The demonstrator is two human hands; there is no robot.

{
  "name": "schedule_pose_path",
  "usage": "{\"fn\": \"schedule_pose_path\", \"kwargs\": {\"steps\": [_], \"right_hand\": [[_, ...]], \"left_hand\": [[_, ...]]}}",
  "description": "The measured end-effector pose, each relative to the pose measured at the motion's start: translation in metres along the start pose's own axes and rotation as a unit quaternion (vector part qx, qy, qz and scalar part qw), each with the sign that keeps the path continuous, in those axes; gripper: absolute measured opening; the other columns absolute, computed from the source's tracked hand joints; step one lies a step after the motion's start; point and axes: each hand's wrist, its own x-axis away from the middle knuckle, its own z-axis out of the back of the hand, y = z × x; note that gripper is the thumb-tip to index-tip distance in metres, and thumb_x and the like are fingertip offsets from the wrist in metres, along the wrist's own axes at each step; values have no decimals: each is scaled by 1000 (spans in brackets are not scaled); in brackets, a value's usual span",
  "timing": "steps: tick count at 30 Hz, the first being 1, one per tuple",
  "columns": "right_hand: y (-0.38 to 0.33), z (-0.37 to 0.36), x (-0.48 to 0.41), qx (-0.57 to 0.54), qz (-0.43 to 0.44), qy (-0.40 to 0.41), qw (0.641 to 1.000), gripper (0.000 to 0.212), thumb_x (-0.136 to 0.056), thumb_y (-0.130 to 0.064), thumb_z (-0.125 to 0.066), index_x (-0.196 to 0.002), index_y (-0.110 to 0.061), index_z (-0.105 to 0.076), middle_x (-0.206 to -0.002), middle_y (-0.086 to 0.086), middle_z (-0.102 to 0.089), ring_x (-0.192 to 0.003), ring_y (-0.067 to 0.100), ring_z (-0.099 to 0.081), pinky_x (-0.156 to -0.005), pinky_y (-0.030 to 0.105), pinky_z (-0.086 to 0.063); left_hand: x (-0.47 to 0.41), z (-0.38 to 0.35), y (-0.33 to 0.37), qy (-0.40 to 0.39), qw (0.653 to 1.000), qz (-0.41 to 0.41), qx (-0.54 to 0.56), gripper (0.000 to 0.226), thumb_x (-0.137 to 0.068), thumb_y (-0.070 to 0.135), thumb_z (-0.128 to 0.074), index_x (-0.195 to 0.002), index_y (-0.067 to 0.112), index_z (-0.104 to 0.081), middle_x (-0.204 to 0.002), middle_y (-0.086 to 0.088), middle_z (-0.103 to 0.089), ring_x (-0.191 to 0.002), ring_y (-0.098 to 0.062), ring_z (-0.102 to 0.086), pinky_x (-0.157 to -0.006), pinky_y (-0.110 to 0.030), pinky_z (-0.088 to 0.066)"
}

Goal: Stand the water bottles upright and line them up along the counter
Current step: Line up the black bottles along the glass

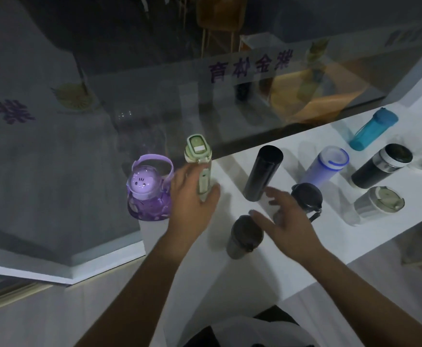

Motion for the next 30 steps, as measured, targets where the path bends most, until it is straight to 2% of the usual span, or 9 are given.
{"fn": "schedule_pose_path", "kwargs": {"steps": [3,6,8,11,13,16,19,24,30], "right_hand": [[6,22,-37,18,15,11,1000,55,-80,-44,-70,-129,-28,-51,-125,-5,-56,-105,11,-56,-87,31,-48],[22,36,-86,119,41,-17,992,68,-80,-40,-72,-139,-29,-41,-141,2,-46,-122,23,-48,-99,40,-46],[32,41,-118,173,43,-60,982,79,-78,-41,-74,-144,-34,-31,-150,7,-34,-132,32,-37,-106,47,-41],[44,42,-158,203,43,-144,968,86,-77,-39,-76,-146,-39,-25,-156,7,-23,-135,37,-32,-107,49,-39],[51,41,-174,219,59,-178,958,82,-77,-36,-77,-144,-38,-30,-152,7,-31,-131,35,-40,-105,48,-42],[58,39,-185,175,77,-215,958,73,-74,-29,-78,-136,-36,-39,-138,5,-48,-119,29,-53,-98,46,-49],[62,46,-192,140,94,-222,961,66,-73,-25,-79,-129,-32,-46,-129,5,-53,-113,28,-55,-96,45,-50],[71,69,-222,125,109,-231,959,63,-71,-24,-81,-126,-28,-51,-126,6,-56,-110,29,-56,-93,44,-49],[84,85,-264,138,102,-212,962,61,-70,-22,-81,-124,-30,-52,-124,8,-56,-109,33,-57,-91,42,-50]], "left_hand": [[25,-7,5,-162,986,26,22,44,-87,35,-69,-128,31,-55,-131,13,-51,-125,-8,-46,-108,-34,-39],[39,-19,7,-335,939,67,-42,75,-79,52,-72,-143,42,-35,-148,14,-34,-137,-9,-30,-111,-32,-31],[46,-28,6,-374,923,64,-68,89,-73,55,-77,-146,45,-28,-152,12,-27,-139,-11,-24,-114,-34,-27],[52,-40,3,-392,913,73,-82,91,-72,46,-80,-146,43,-28,-150,10,-27,-136,-11,-28,-111,-27,-29],[53,-46,3,-397,909,72,-104,90,-71,40,-81,-145,42,-29,-147,11,-28,-132,-11,-33,-109,-27,-34],[51,-52,6,-401,903,82,-129,89,-69,37,-81,-142,43,-31,-143,13,-31,-126,-11,-39,-106,-31,-41],[51,-57,8,-411,892,103,-155,89,-68,35,-81,-139,49,-28,-138,13,-32,-120,-13,-43,-99,-37,-48],[40,-65,19,-394,892,137,-175,84,-66,26,-77,-134,49,-33,-128,15,-38,-110,-13,-50,-89,-35,-53],[7,-72,34,-361,898,176,-182,86,-61,29,-79,-135,45,-37,-121,9,-46,-109,-16,-51,-92,-37,-50]]}}
